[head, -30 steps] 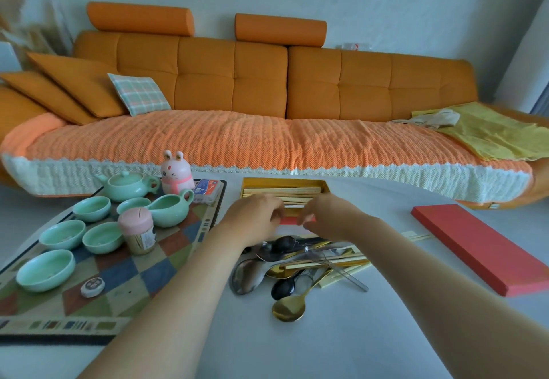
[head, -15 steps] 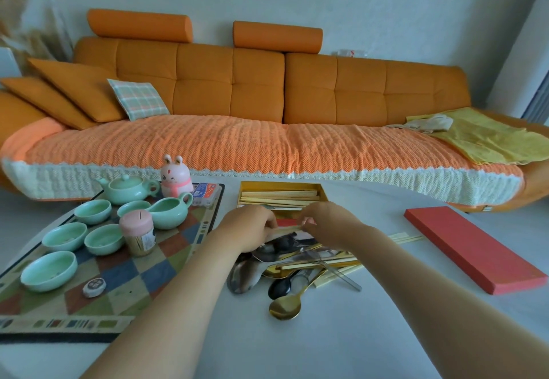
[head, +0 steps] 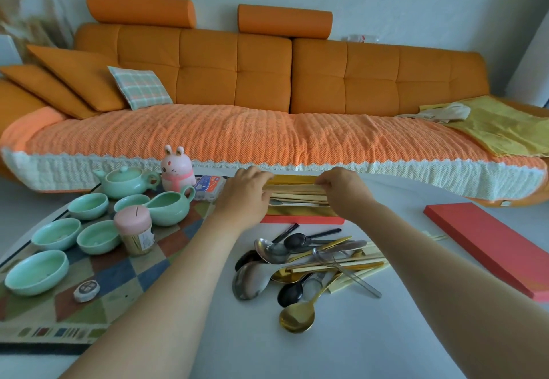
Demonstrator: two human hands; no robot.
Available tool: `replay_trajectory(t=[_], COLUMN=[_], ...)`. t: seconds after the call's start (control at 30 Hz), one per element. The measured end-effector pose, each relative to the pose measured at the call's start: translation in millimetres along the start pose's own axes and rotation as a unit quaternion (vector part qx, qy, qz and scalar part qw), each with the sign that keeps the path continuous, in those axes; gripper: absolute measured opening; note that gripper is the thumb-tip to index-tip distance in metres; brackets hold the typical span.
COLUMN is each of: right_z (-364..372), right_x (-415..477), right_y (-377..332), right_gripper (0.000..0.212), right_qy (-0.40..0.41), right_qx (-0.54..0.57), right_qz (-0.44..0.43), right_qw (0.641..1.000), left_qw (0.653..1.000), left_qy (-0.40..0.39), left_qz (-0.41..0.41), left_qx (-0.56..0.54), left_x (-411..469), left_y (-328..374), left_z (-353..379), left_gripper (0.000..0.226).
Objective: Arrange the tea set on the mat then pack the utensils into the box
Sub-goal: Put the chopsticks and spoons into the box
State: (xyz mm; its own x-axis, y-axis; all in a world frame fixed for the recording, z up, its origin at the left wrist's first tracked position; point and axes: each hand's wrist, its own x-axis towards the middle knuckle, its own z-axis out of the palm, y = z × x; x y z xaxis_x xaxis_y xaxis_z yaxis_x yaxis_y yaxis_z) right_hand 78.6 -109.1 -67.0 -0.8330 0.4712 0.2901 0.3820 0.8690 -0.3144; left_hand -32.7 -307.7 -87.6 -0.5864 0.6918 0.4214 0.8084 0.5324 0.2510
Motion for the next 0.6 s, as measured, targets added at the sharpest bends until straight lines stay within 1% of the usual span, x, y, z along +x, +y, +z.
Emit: replay_trajectory(t=[0.1, 0.2, 0.27, 0.33, 0.4, 0.43, 0.5, 0.6], right_z=[8, 15, 19, 20, 18, 17, 15, 12], right_x=[11, 20, 22, 23, 22, 21, 15, 5], right_y=[0, 0, -1, -2, -4, -5, -7, -7], right_gripper=[0.034, 0.033, 0.036, 0.043, 0.045, 0.043, 0.038, 0.041], right_qy=[0.000, -0.006, -0.009, -0.007, -0.002, -0.011, -0.062, -0.132], right_qx=[-0.008, 0.007, 0.007, 0.000, 0.001, 0.005, 0.007, -0.008], right_qz=[0.017, 0.032, 0.044, 0.045, 0.031, 0.017, -0.020, -0.059], right_qw=[1.000, 0.999, 0.999, 0.999, 1.000, 1.000, 0.998, 0.989], left_qw=[0.998, 0.994, 0.991, 0.988, 0.986, 0.986, 0.985, 0.985], left_qy=[-0.054, -0.106, -0.136, -0.156, -0.166, -0.168, -0.170, -0.168], left_qz=[0.005, 0.006, 0.002, -0.005, -0.009, -0.011, -0.011, -0.012], left_qx=[-0.010, -0.005, 0.004, 0.012, 0.017, 0.018, 0.020, 0.028], left_x=[4, 6, 6, 6, 7, 7, 8, 8], left_y=[-1, 2, 2, 1, 2, 3, 3, 2], left_z=[5, 7, 8, 8, 8, 8, 10, 12], left_gripper=[0.041, 0.046, 0.048, 0.049, 0.050, 0.050, 0.051, 0.052])
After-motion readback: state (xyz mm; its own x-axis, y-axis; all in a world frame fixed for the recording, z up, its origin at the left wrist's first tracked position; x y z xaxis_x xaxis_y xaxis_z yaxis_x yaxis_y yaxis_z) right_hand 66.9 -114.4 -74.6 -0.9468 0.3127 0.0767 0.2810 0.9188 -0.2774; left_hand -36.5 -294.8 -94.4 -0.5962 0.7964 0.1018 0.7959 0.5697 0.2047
